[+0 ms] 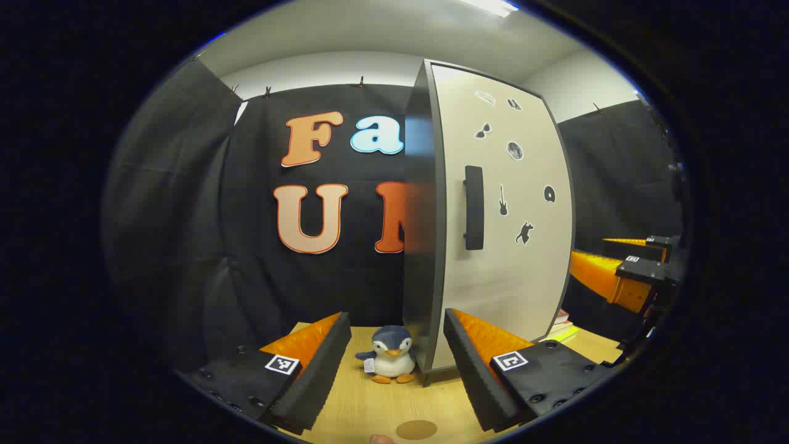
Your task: Open the cabinet door with the right hand, grasp the bottle in the cabinet with the left hand and place it on the coaster, then close the cabinet door with the right hand.
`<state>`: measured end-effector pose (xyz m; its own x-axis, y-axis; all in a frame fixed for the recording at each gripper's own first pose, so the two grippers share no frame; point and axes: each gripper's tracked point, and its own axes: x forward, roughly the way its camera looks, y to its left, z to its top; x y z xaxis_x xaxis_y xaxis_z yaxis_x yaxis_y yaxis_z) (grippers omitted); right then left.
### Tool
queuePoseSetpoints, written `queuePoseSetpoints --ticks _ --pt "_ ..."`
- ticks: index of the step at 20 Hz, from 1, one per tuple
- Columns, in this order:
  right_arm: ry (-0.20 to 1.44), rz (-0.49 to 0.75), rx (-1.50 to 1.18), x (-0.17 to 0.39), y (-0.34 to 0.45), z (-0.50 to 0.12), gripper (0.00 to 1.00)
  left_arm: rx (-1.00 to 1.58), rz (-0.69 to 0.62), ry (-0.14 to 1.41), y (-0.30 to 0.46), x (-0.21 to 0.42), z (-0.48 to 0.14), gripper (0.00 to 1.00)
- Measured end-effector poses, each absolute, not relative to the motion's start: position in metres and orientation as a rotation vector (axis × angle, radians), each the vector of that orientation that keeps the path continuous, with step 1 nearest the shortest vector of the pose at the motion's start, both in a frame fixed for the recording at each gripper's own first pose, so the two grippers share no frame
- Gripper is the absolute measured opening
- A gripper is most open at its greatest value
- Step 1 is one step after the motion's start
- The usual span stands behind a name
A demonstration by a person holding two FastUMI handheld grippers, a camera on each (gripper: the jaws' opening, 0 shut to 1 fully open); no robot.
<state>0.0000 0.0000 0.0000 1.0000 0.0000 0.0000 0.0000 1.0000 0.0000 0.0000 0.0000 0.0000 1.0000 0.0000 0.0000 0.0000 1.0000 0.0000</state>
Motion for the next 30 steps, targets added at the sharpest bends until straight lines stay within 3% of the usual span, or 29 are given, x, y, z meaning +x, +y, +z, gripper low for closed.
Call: queuePoseSetpoints --ticks 10,17,23,30 --pt "-0.036 0.024 0.015 -0.001 0.018 0.001 0.95 0.019 0.088 -0.029 0.026 -0.013 0.01 0.99" --pt "-0.067 0.034 0.004 -0.006 0.029 0.013 0.95 0.037 0.075 -0.047 0.02 -0.022 0.018 0.99" --pt "-0.073 0.064 0.069 0.037 0.054 0.033 0.97 0.011 0.052 -0.031 0.022 -0.018 0.015 0.96" --pt "-0.071 0.061 0.028 0.118 0.092 0.048 0.94 0.011 0.111 -0.024 0.066 0.0 0.009 0.98"
